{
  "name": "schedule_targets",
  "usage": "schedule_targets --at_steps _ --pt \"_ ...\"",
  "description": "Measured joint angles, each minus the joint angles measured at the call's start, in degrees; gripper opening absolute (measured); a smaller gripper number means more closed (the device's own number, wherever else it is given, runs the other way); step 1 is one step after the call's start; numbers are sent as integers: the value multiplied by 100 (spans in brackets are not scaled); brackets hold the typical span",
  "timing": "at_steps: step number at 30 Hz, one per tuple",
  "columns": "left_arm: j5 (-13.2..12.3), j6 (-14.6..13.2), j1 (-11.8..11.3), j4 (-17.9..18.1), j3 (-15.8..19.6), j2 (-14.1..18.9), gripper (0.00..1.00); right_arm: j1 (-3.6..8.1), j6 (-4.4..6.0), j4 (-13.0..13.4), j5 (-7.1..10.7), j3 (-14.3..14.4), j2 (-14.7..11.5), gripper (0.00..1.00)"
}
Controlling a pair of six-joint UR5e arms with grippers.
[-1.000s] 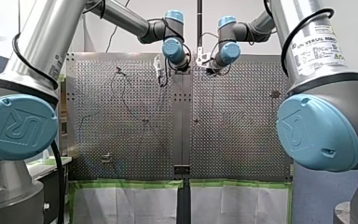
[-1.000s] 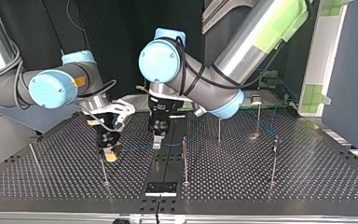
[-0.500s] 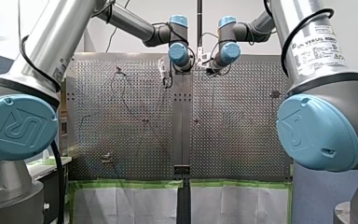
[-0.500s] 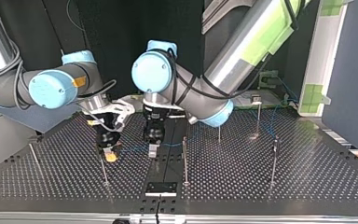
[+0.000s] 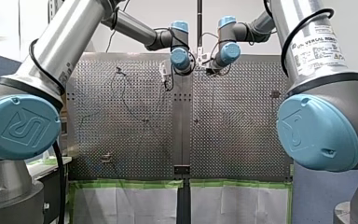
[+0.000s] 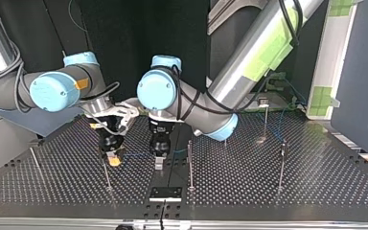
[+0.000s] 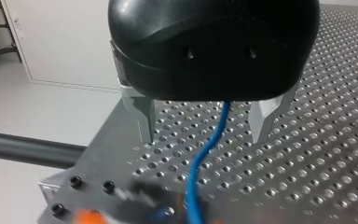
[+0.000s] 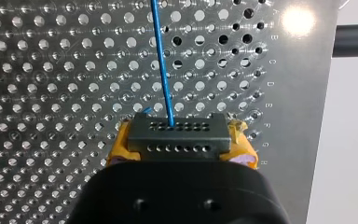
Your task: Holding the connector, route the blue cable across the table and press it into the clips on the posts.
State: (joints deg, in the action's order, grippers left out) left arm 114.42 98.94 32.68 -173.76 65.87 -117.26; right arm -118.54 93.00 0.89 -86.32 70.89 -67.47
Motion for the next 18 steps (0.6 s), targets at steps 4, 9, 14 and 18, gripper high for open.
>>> schedule_targets --at_steps 4,9,14,18 --pt "-34 26 -36 -96 -104 -169 100 0 0 0 1 1 0 0" --pt "-28 89 -82 -74 -205 -283 100 1 0 0 14 0 0 0" --pt "-22 113 -142 -57 -247 -298 100 13 0 4 17 1 0 0" --pt "2 118 -155 -55 -251 -299 100 17 0 5 18 0 0 0"
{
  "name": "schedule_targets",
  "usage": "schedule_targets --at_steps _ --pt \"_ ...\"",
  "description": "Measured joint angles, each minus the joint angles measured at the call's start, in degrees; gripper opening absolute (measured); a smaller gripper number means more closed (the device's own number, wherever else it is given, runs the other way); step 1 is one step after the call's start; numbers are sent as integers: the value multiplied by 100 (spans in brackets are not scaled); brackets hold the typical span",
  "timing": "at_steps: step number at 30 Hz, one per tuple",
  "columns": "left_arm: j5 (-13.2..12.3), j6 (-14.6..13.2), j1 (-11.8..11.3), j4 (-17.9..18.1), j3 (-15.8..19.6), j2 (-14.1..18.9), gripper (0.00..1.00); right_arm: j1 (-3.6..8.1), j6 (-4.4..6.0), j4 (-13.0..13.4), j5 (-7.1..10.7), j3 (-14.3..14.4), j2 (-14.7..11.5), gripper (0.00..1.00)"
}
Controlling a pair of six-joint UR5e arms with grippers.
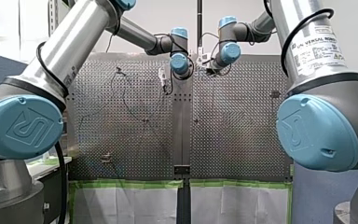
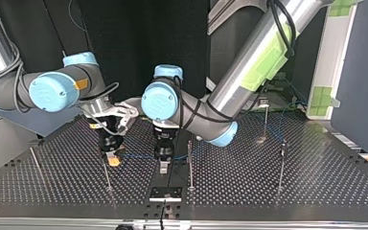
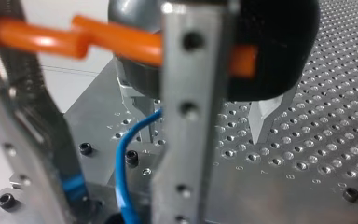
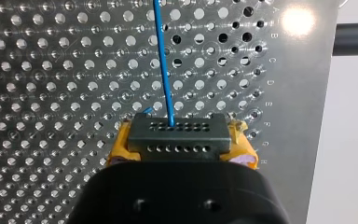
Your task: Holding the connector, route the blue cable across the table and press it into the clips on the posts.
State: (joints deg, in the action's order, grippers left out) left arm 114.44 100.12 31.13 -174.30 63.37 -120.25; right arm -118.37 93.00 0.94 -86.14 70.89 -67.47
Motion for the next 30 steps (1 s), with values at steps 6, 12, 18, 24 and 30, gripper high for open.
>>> schedule_targets --at_steps 6,12,18,24,30 --pt "64 5 -1 0 -2 -1 100 7 0 1 0 0 0 0" --pt "78 4 5 1 -2 0 54 6 0 -3 5 0 0 0" --pt "135 -1 32 0 -2 2 0 -3 0 -11 9 0 0 0" --pt "303 70 62 -95 0 9 0 -24 0 -14 11 3 0 0" --pt "528 97 104 -289 95 51 0 -44 0 -24 11 13 1 0"
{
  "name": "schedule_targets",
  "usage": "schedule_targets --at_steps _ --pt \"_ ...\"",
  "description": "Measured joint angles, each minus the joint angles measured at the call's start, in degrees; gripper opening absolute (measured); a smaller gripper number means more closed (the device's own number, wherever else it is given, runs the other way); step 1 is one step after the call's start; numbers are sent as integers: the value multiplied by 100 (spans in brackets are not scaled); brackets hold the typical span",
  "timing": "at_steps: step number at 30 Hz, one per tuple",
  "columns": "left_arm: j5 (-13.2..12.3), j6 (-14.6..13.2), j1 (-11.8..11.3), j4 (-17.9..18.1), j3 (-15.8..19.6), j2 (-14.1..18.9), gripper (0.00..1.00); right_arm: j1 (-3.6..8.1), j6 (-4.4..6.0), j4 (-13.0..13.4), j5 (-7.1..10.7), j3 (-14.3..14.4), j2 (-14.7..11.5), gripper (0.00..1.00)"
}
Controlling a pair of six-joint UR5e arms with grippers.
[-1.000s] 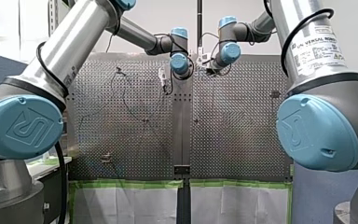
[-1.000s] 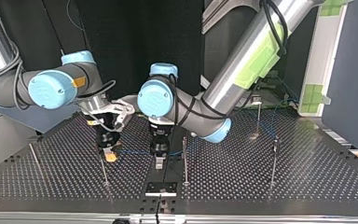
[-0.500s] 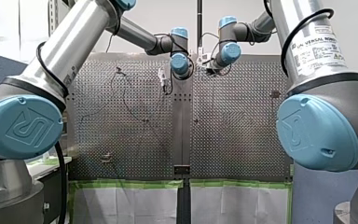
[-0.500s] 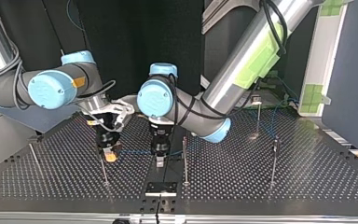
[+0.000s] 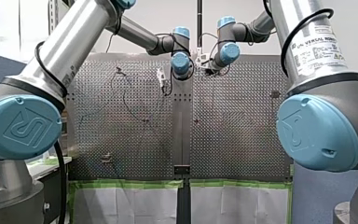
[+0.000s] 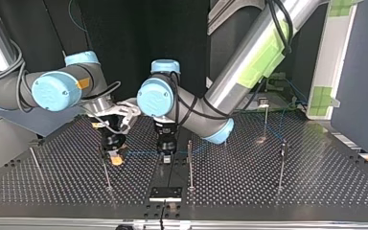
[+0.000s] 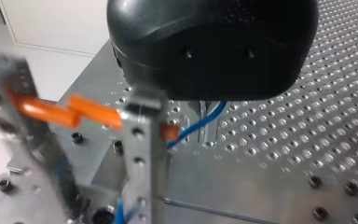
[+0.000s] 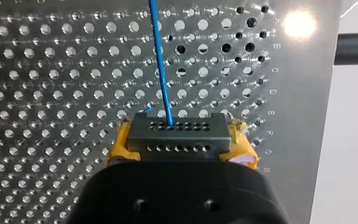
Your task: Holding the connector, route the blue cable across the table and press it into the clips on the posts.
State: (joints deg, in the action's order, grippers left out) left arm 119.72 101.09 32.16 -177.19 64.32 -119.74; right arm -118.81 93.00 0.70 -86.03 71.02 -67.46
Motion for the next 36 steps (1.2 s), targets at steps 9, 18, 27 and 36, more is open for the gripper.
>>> schedule_targets --at_steps 9,18,27,36 --pt "-102 41 -13 313 495 440 0 -6 -5 -68 -2 47 -9 0" --pt "-183 44 -33 792 981 768 0 -99 -41 -165 -10 291 -49 0" --pt "-114 -17 11 1258 1444 782 0 -160 -42 -171 -7 375 -203 0" --pt "-169 -40 152 1834 2021 782 0 -198 -91 -163 -22 707 -287 0"
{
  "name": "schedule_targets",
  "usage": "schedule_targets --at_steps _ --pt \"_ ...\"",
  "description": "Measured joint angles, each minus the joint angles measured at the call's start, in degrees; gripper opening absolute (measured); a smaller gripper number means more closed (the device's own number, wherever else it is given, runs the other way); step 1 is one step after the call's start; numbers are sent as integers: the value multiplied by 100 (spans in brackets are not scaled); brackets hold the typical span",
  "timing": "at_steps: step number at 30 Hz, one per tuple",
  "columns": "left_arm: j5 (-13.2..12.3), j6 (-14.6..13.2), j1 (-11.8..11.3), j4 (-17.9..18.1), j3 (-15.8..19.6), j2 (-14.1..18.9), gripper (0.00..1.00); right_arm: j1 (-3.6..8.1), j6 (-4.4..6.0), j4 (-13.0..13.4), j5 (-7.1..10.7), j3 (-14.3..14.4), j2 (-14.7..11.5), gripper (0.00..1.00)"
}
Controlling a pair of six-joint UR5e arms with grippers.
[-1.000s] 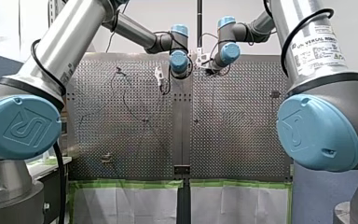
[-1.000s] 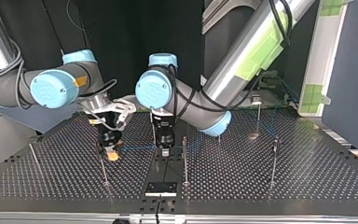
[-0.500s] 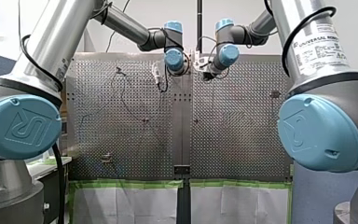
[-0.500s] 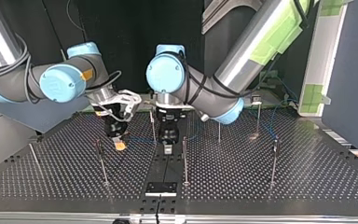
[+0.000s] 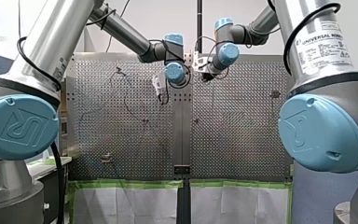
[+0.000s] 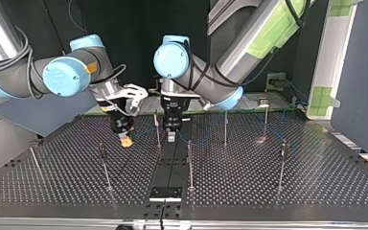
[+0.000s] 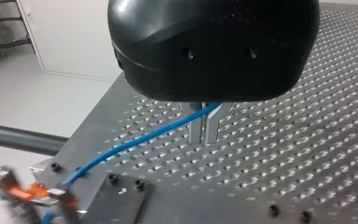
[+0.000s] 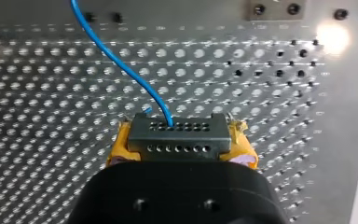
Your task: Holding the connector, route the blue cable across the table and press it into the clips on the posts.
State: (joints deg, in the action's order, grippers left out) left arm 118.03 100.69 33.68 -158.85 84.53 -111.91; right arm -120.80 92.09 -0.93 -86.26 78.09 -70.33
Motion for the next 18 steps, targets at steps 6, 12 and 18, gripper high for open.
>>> schedule_targets --at_steps 6,12,18 --pt "-6 -15 59 316 389 -8 0 42 -52 32 -60 331 -103 0" --pt "-158 -3 12 607 727 -42 0 62 -70 132 -106 701 -124 0" --pt "-400 -31 3 838 1090 -297 0 65 -43 367 -108 1054 -124 0"
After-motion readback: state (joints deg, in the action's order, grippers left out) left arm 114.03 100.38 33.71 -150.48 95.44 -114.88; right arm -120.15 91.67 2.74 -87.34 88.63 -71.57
